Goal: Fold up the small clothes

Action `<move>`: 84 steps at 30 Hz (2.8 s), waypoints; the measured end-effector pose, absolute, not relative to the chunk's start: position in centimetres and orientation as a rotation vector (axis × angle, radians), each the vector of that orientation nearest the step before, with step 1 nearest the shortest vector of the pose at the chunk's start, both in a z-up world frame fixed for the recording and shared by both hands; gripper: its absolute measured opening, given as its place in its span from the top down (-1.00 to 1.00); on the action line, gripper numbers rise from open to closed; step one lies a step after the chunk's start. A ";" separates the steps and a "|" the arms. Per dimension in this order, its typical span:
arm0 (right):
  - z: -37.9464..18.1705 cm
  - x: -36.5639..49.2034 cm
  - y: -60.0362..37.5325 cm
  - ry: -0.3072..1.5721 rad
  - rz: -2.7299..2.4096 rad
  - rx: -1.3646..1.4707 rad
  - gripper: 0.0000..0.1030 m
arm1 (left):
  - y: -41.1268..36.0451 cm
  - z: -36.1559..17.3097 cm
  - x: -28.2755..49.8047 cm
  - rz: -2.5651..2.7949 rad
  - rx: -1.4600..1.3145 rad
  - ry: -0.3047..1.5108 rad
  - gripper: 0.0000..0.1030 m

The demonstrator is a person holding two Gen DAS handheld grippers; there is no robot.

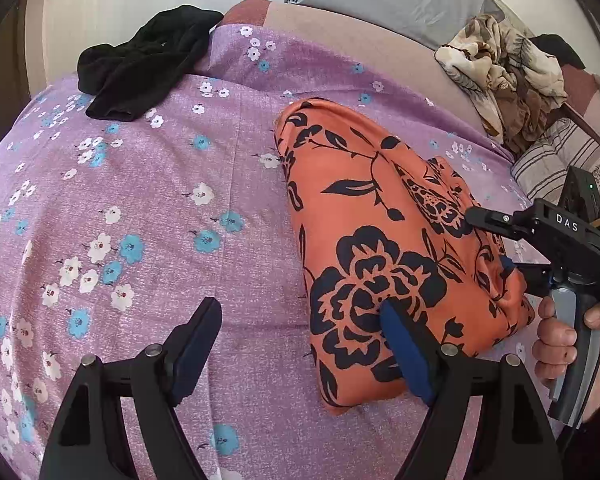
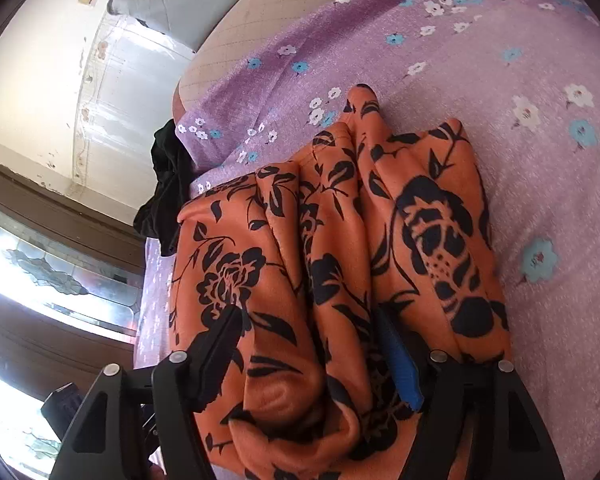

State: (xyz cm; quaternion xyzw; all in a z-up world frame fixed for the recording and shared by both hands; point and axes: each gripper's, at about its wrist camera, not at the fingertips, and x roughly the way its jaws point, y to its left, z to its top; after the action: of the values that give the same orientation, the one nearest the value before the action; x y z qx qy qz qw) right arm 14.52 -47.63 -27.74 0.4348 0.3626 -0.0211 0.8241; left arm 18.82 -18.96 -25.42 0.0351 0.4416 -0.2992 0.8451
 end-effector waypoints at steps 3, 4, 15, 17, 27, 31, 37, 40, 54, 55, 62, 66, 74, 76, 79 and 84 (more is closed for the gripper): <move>-26.9 15.8 -46.1 0.789 0.014 0.802 -0.07 | -19.8 -25.6 18.4 -0.684 0.101 0.919 -0.59; -26.5 16.0 -45.4 0.802 -0.010 0.721 0.50 | -20.2 -25.5 18.2 -0.702 0.116 0.910 -0.59; -20.9 11.5 -50.9 0.650 -0.196 0.617 0.95 | -21.6 -25.7 17.5 -0.759 0.135 0.881 -0.64; -23.2 11.6 -51.9 0.734 -0.221 0.693 0.95 | -21.8 -26.2 17.6 -0.763 0.117 0.913 -0.64; -25.2 13.1 -50.0 0.794 -0.005 0.814 -0.18 | -19.0 -24.2 20.2 -0.752 0.004 0.910 -0.64; -26.4 13.6 -49.2 0.793 0.036 0.848 -0.53 | -18.4 -24.8 21.1 -0.697 -0.006 0.928 -0.64; -26.7 15.1 -44.9 0.836 0.010 0.628 0.64 | -19.1 -25.6 20.7 -0.688 0.021 0.932 -0.64; -24.0 14.3 -44.2 0.745 -0.039 0.543 0.68 | -19.2 -25.0 20.2 -0.714 0.032 0.910 -0.64; -24.2 13.3 -49.9 0.843 -0.223 0.618 0.54 | -21.6 -26.7 18.7 -0.760 0.090 0.953 -0.77; -23.1 12.8 -49.8 0.794 -0.258 0.577 0.54 | -21.6 -26.7 18.8 -0.759 0.081 0.962 -0.77; -19.4 13.5 -48.9 0.729 -0.213 0.499 0.50 | -22.0 -26.7 18.5 -0.751 0.077 0.981 -0.77; -20.8 19.7 -48.1 0.867 -0.145 0.522 0.50 | -22.1 -26.6 18.2 -0.745 0.102 0.973 -0.77; -27.2 25.0 -51.4 0.985 -0.161 0.715 0.71 | -22.5 -26.5 17.4 -0.731 0.141 0.973 -0.77; -25.7 25.2 -50.8 0.976 -0.219 0.658 0.70 | -22.6 -26.5 17.3 -0.722 0.155 0.978 -0.78; -23.2 25.5 -49.8 0.954 -0.254 0.595 0.59 | -22.7 -26.6 17.5 -0.708 0.143 0.999 -0.78; -20.4 27.5 -46.2 0.960 -0.163 0.518 0.61 | -22.9 -26.2 17.0 -0.696 0.187 0.991 -0.78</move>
State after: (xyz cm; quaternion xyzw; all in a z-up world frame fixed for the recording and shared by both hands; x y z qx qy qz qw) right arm 27.46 -46.21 -20.41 0.2459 0.4562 -0.0776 0.8517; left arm 16.97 -22.89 -26.23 0.0876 0.4650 -0.3268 0.8181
